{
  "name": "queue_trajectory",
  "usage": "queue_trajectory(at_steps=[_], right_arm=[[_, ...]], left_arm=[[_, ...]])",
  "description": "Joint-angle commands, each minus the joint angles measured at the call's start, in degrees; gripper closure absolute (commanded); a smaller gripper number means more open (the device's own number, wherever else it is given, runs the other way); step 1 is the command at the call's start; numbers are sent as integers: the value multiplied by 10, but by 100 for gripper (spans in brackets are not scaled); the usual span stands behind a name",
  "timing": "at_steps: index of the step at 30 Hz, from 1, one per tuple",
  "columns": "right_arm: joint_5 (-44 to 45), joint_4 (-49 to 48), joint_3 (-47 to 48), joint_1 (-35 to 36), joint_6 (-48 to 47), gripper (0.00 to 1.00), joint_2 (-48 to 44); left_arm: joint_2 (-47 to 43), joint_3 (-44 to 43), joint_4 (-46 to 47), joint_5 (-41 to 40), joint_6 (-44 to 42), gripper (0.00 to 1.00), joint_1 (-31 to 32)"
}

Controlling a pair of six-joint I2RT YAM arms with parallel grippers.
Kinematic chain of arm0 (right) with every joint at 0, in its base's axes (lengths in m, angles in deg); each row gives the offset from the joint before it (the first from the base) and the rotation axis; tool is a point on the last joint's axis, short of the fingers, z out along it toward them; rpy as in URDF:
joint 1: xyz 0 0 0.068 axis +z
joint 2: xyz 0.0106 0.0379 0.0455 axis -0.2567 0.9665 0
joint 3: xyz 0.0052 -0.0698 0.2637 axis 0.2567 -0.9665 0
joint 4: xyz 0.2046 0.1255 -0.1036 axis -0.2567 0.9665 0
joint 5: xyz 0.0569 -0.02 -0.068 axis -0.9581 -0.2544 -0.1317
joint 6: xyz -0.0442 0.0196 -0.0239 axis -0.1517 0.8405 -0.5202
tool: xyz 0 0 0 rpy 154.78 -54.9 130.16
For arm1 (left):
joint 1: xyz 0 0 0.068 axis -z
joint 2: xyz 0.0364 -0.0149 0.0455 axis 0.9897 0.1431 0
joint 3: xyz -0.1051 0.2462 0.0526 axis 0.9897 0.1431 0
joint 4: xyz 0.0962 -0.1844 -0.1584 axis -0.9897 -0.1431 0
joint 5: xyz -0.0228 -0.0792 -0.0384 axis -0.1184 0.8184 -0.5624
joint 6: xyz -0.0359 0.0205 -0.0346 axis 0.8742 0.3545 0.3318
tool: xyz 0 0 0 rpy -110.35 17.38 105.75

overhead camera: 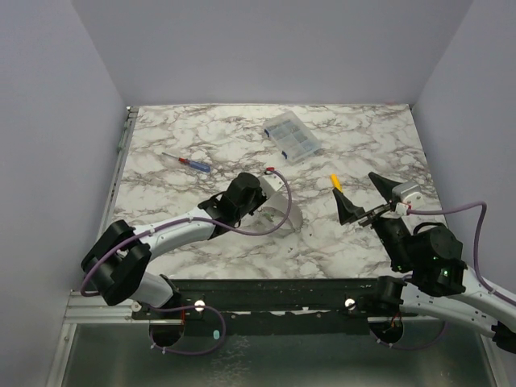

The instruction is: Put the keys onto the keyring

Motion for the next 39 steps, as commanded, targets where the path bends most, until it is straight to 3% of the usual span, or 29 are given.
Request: queue_trajectory(at_steps=[1,14,19,22,25,35,39], right_arm=[[13,-4,-7,2,15,0,-1],[8,0,-8,2,19,0,2],[7,-5,-10,2,19,0,12],[8,-5,-10,2,17,0,17],[7,-4,-10,2,16,0,20],[16,-2,-10,2,14,0,35],[20,-16,-15,2,15,0,61]], left_arm=[[10,2,-39,-44,-65,100,0],[72,4,-79,-106,-168,100,1],[80,6,-91,-104,-179,94,0],[86,7,-103,-97,-179,79,0],[93,5,-103,-132,-159,46,1],[1,-24,-104,-189,-64,18,-14],[-57,-11,-67,-231,8,2,-39]])
